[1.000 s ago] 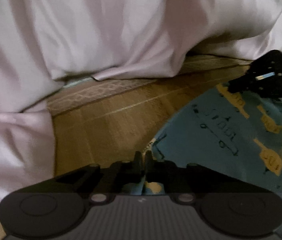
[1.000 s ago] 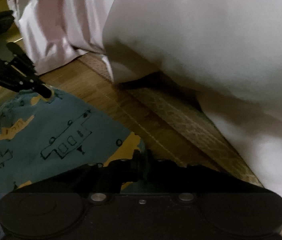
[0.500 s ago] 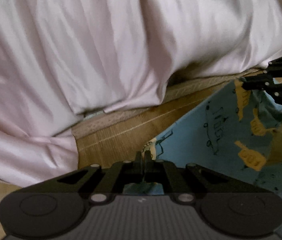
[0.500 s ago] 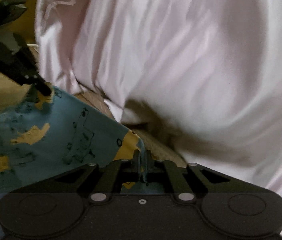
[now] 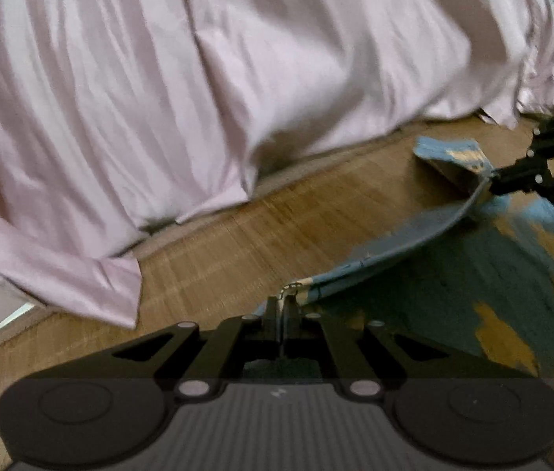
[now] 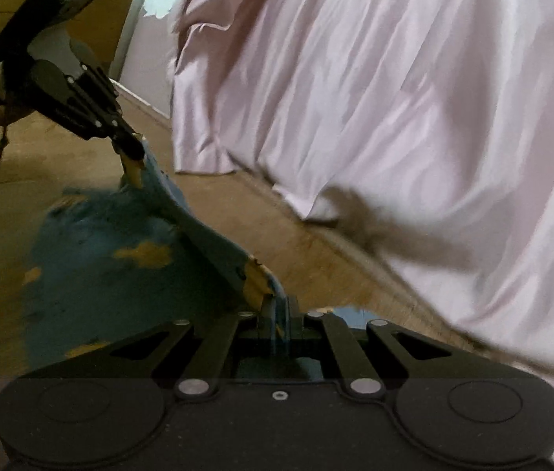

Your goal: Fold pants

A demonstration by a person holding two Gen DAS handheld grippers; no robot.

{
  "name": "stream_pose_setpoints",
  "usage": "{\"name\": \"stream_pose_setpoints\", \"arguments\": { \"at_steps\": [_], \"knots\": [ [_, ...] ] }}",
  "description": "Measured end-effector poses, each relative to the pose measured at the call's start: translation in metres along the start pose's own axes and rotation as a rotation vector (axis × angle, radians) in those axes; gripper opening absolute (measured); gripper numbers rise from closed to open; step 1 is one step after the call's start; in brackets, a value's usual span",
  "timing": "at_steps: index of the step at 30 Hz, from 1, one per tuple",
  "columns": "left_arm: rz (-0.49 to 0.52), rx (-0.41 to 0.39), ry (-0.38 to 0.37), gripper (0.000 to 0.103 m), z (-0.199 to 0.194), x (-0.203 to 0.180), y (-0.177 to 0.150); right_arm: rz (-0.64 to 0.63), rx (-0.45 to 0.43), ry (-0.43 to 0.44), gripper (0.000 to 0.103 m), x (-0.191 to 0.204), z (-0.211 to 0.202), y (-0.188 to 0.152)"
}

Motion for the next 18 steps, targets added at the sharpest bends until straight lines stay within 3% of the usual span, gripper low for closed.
{"name": "stream_pose_setpoints", "arguments": {
  "at_steps": [7,13,18],
  "knots": [
    [-0.003,0.023,0.004,0.001,-0.014,-0.033,-0.034,0.075,0.020,-0.052,0.003,0.034,-0.024,-0.032],
    [0.000,0.063,-0.001,0.001,-0.011,-0.043,-0.038,0.132,0.029,-0.114,0.001,0.048,-0.030,-0.045],
    [0.033,0.079,0.001,0.001,-0.017,-0.045,-0.040,0.136,0.012,-0.117,0.000,0.054,-0.050,-0.043]
  ]
}}
Point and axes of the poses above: each gripper's, at about its wrist camera, not at the fingertips, and z roughly the way its jaws point, x to its left, y to its top, the point moved 1 cm from there along z, roughly the way its jaws point, and after that the axes turned 11 degrees about z, right-handed, at the moved point
